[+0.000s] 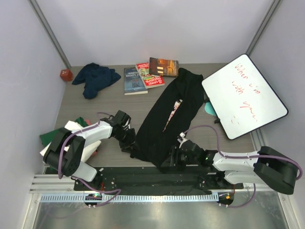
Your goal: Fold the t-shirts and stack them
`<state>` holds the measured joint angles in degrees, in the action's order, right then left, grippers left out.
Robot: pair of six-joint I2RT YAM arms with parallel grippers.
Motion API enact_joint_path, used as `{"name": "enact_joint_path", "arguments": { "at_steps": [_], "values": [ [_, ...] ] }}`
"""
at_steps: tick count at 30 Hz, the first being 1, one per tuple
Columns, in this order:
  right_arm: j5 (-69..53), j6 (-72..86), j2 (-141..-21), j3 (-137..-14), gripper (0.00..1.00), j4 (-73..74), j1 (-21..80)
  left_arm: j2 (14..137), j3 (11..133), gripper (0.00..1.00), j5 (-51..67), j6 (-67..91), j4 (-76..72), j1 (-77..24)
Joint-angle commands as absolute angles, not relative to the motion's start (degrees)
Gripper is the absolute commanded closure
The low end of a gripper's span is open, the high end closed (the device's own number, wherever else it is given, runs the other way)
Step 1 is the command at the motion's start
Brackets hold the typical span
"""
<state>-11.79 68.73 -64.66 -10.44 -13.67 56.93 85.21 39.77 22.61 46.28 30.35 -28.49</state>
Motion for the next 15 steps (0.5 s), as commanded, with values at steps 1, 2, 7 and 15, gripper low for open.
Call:
{"name": "enact_joint_path", "arguments": {
  "at_steps": [1, 2, 7, 15],
  "values": [
    [-6.07, 67.68, -68.64, -9.67, 0.46, -6.15, 59.06, 87.36, 39.2, 0.55, 15.38, 43.77, 32.17, -28.74],
    [-5.98, 67.68, -68.9, -10.02, 0.46, -5.98, 59.15, 87.36, 39.2, 0.55, 15.38, 43.77, 32.17, -28.74],
    [-3.96, 67.85, -67.42, -10.37, 0.47, -4.49, 59.41, 87.36, 39.11, 0.56, 15.21, 43.68, 32.08, -28.74],
    [-2.29, 67.41, -65.92, -10.99, 0.51, -3.52, 59.41, 87.28, 39.11, 0.56, 15.21, 43.59, 32.08, -28.74]
  ]
}}
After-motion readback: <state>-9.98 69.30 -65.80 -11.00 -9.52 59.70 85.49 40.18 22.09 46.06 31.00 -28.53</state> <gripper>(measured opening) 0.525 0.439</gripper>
